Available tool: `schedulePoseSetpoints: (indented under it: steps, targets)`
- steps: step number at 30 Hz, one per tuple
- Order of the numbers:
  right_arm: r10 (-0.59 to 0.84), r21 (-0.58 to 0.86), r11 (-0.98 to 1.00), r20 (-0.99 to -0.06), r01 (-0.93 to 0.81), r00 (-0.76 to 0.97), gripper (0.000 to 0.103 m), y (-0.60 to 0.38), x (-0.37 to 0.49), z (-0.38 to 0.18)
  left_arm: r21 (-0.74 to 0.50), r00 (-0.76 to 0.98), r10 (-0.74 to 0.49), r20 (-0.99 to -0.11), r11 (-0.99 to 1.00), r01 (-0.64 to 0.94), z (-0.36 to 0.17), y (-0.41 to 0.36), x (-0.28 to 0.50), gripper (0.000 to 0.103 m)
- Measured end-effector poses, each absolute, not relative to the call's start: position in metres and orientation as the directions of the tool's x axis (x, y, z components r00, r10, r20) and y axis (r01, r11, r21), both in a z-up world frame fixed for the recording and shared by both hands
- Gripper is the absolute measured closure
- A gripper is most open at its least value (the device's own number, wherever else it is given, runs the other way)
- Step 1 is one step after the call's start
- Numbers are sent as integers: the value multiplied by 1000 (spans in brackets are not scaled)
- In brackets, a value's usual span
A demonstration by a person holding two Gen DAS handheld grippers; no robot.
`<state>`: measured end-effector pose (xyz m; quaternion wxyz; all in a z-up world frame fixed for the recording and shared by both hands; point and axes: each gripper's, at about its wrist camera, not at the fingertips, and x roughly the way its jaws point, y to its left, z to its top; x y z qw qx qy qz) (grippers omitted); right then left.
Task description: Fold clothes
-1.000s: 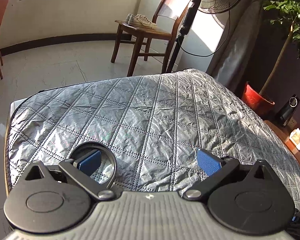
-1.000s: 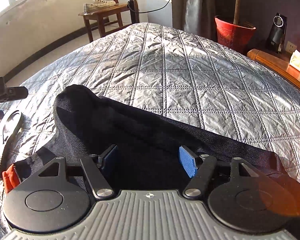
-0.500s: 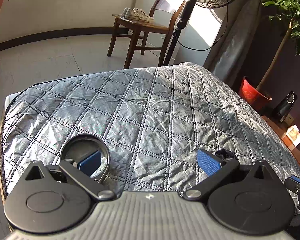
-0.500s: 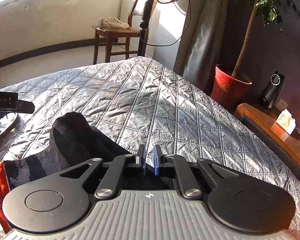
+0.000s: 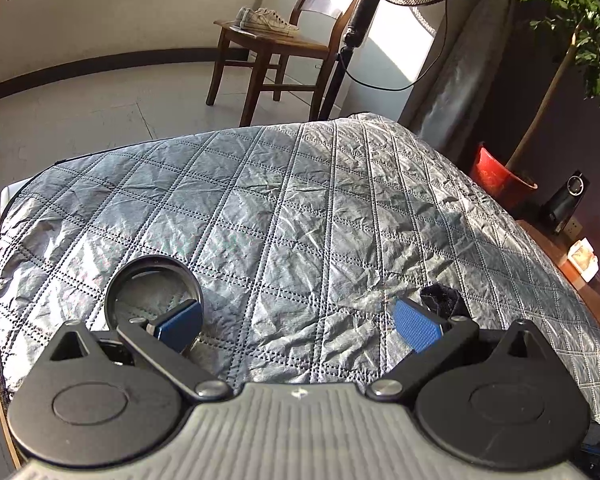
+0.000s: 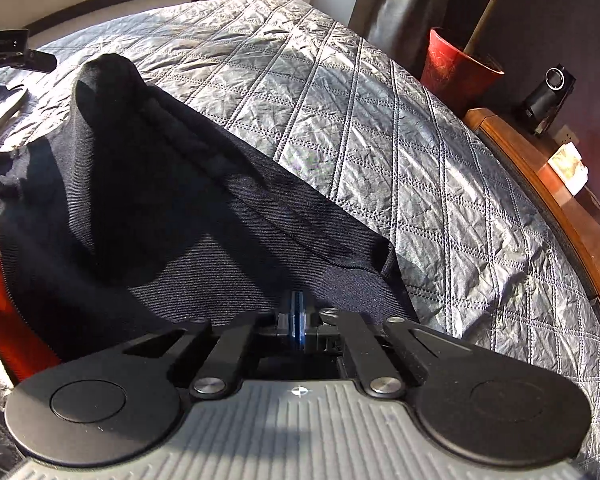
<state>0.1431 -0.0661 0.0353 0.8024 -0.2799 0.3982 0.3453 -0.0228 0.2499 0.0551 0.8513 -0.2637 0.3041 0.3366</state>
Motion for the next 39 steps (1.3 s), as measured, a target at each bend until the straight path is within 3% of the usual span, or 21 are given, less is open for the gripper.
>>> schedulePoseSetpoints:
  steps: [3,4,8,10,12,15,16,18,20,24,29,32,33,34,38,39]
  targets:
    - [338,-221,656,-769,-721,543,101,-72,149,50,-244,590,414,-694,635,-733,55,248,-22,1]
    - [328,-229,681,-753,-695,570,89,-76,154,54,-244,590,413,-694,637,-732,55,247,-21,1]
    - [342,-156,687,-792,-710,506,71,-87,165,52,-239,592,408,-695,646,-725,55,244,-18,1]
    - [318,-187,666,-804,-722,502,51,-88,159,44,-238,593,406,-695,648,-723,55,243,-18,1]
    - [327,-164,674,-808,-721,490,44,-90,158,38,-238,594,406,-694,650,-722,55,242,-18,1]
    - [346,-149,696,-788,-702,510,57,-92,159,36,-237,595,405,-694,652,-720,55,240,-17,1]
    - [355,-138,702,-782,-699,511,71,-93,160,36,-236,595,403,-695,653,-719,54,240,-17,1]
    - [368,-141,701,-769,-699,524,89,-93,159,38,-234,594,399,-699,657,-717,54,239,-15,1]
    - [391,-138,706,-741,-695,545,90,-97,157,43,-233,594,393,-702,662,-713,53,238,-13,1]
    - [416,-110,746,-695,-657,587,102,-106,159,52,-233,597,383,-704,670,-705,52,235,-11,1]
    - [454,-37,775,-662,-631,596,101,-113,169,61,-229,595,381,-707,673,-703,51,234,-11,1]
    - [451,-29,729,-731,-684,512,69,-107,172,58,-230,595,375,-711,676,-701,49,234,-10,1]
    - [428,-56,713,-754,-699,497,52,-103,170,54,-230,596,374,-710,677,-699,50,233,-10,1]
    - [396,-107,704,-762,-702,513,48,-100,167,50,-230,598,374,-709,679,-697,50,232,-10,1]
    - [376,-94,712,-786,-696,491,51,-97,168,37,-228,600,367,-711,687,-690,50,230,-8,1]
    - [373,-91,714,-790,-694,487,62,-96,169,35,-226,600,367,-711,688,-689,49,229,-8,1]
